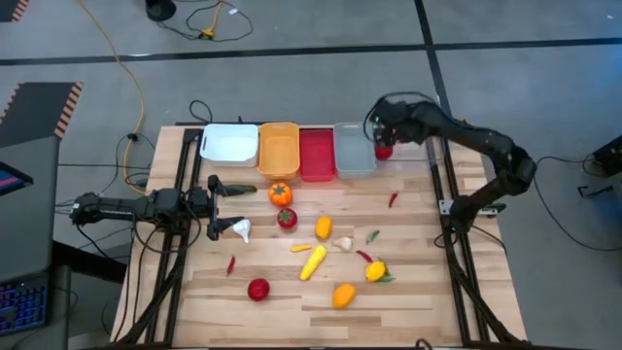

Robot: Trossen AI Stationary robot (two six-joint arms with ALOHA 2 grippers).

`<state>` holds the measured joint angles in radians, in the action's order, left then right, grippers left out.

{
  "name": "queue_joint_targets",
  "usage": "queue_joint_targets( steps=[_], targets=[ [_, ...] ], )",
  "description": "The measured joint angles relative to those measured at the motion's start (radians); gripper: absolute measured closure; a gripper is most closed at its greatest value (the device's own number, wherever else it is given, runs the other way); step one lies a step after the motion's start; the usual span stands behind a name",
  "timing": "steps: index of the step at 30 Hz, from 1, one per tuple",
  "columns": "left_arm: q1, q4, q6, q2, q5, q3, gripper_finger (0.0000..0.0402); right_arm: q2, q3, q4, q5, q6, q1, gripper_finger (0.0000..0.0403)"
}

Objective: Sort produce into baskets
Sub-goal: Put the orange tomato into the transparent bin

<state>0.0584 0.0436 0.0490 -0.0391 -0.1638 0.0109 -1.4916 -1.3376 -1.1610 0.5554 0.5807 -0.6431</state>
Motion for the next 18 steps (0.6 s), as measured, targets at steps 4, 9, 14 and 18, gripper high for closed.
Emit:
queue_joint_targets(
  steps=[4, 9, 14, 18],
  targets=[
    [0.0, 0.0, 0.0, 0.0, 0.0, 0.0, 0.0036, -0.002, 0.012, 0.087, -0.036, -0.074, -0.09, 0.0081],
    [0.0, 0.0, 0.0, 0.0, 0.0, 0.0, 0.0036, -0.002, 0.081, 0.099, -0.071, -0.088, -0.154, 0.0081],
    [0.0, 0.0, 0.0, 0.0, 0.0, 0.0, 0.0036, -0.002, 0.169, 0.123, -0.086, -0.085, -0.178, 0.0081],
    [0.0, 0.0, 0.0, 0.0, 0.0, 0.0, 0.0036, -0.003, 0.223, 0.183, -0.086, -0.085, -0.18, 0.0081]
  ],
)
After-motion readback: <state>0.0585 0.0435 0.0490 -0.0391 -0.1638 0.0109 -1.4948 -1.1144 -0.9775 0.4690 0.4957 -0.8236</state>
